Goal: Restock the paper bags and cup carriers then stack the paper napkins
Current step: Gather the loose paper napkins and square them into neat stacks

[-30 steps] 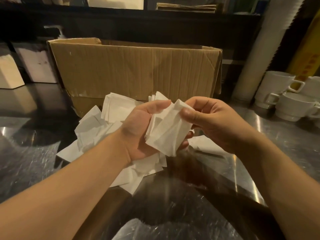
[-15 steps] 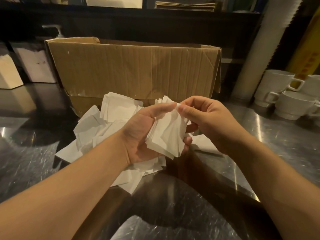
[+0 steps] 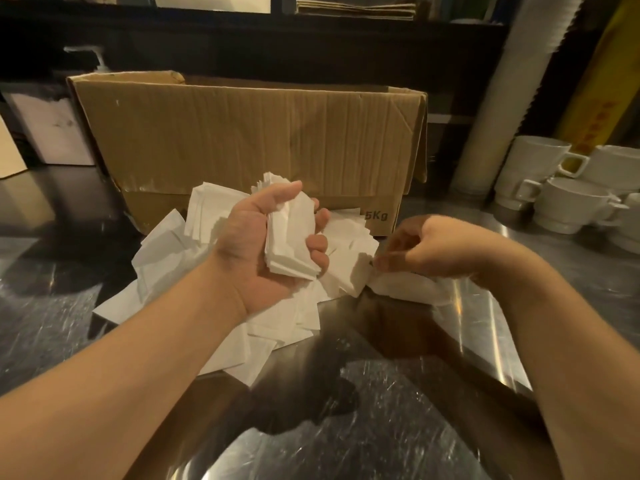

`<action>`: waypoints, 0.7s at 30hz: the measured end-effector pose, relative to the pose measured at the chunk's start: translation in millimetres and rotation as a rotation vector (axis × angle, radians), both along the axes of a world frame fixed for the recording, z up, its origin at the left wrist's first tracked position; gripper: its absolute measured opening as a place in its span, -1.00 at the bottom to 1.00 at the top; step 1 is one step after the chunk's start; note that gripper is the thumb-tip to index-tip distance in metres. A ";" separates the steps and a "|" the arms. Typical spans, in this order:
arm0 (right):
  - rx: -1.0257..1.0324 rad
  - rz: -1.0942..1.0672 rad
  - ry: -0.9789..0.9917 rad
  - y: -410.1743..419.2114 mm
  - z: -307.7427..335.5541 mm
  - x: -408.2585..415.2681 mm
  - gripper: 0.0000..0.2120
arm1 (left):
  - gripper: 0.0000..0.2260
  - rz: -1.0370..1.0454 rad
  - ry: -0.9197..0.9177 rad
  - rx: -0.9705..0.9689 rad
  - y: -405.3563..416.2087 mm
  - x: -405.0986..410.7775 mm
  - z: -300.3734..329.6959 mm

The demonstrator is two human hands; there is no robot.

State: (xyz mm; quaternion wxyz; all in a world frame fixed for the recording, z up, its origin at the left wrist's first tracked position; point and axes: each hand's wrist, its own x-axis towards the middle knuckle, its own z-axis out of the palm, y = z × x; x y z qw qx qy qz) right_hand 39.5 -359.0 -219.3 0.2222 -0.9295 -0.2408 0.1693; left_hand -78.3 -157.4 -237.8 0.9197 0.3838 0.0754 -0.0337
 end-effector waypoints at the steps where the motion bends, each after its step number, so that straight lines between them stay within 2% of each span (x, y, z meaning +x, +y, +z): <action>1: -0.069 0.011 -0.012 -0.3 -2.9 1.0 -0.67 | -0.65 -0.001 -0.001 -0.011 0.3 0.7 0.1; 8: -0.153 0.077 -0.013 1.9 -9.9 4.2 -0.65 | -0.68 0.047 0.057 -0.016 0.1 1.4 -2.1; 14: -0.115 0.063 -0.075 5.1 -8.8 2.1 -0.87 | -0.61 0.050 0.071 0.004 0.4 3.1 -2.3; 18: 0.020 -0.055 -0.134 5.2 -4.0 2.1 -0.89 | -0.62 0.048 0.073 -0.007 0.9 3.2 -2.1; 21: 0.322 -0.196 -0.062 1.7 1.4 1.6 -0.90 | -0.63 0.050 0.069 -0.008 1.6 3.5 -2.4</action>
